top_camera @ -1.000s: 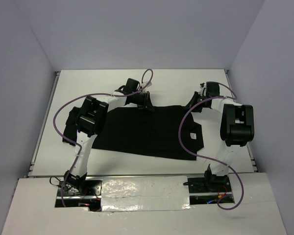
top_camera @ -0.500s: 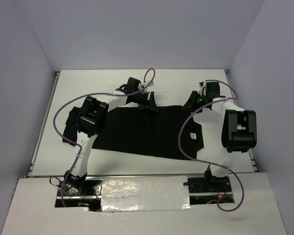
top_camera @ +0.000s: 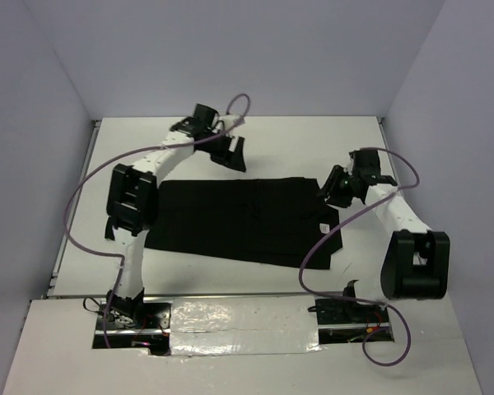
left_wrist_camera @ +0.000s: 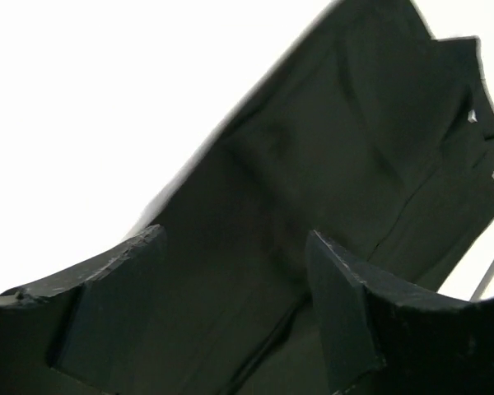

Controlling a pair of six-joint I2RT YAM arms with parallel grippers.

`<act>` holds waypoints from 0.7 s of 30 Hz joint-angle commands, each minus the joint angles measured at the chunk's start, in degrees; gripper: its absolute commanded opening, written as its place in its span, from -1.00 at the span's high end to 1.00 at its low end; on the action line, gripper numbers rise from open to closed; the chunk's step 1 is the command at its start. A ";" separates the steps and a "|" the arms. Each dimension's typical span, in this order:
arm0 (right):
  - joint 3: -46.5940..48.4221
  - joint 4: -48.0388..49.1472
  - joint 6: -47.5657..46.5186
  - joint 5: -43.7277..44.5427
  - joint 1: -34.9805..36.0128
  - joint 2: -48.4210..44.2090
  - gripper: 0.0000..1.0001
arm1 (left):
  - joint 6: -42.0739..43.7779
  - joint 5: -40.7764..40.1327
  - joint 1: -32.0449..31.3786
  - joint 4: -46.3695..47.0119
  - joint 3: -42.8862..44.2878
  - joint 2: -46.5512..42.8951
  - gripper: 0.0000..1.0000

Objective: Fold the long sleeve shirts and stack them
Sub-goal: Fold the shirt

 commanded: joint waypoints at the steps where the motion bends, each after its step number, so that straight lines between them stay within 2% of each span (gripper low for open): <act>1: -2.88 -7.66 4.37 6.25 -1.45 -8.20 0.00 | 8.07 -3.02 9.80 -9.44 0.19 -8.89 -0.64; 4: -5.78 -11.71 6.38 9.86 -1.63 -13.82 -0.01 | 10.96 -3.98 19.12 -11.47 -2.10 -11.88 -0.65; 8: -11.04 -14.79 9.02 8.37 -1.72 -19.97 0.02 | 17.46 -11.88 31.67 -13.50 -6.12 -13.20 -0.66; 12: -14.65 -20.14 12.19 8.46 -1.63 -23.23 0.08 | 22.82 -14.52 38.29 -13.14 -8.60 -11.55 -0.70; 15: -18.17 -21.48 13.33 7.49 -1.63 -25.69 0.10 | 25.56 -11.74 39.36 -14.73 -8.25 -9.35 -0.87; 17: -20.36 -21.22 13.69 7.05 -1.63 -27.27 0.11 | 26.53 -9.62 39.27 -14.91 -8.34 -8.90 -0.84; 21: -21.52 -22.36 14.04 7.32 -1.54 -28.34 0.12 | 27.40 -8.02 38.74 -16.30 -8.51 -7.50 -0.64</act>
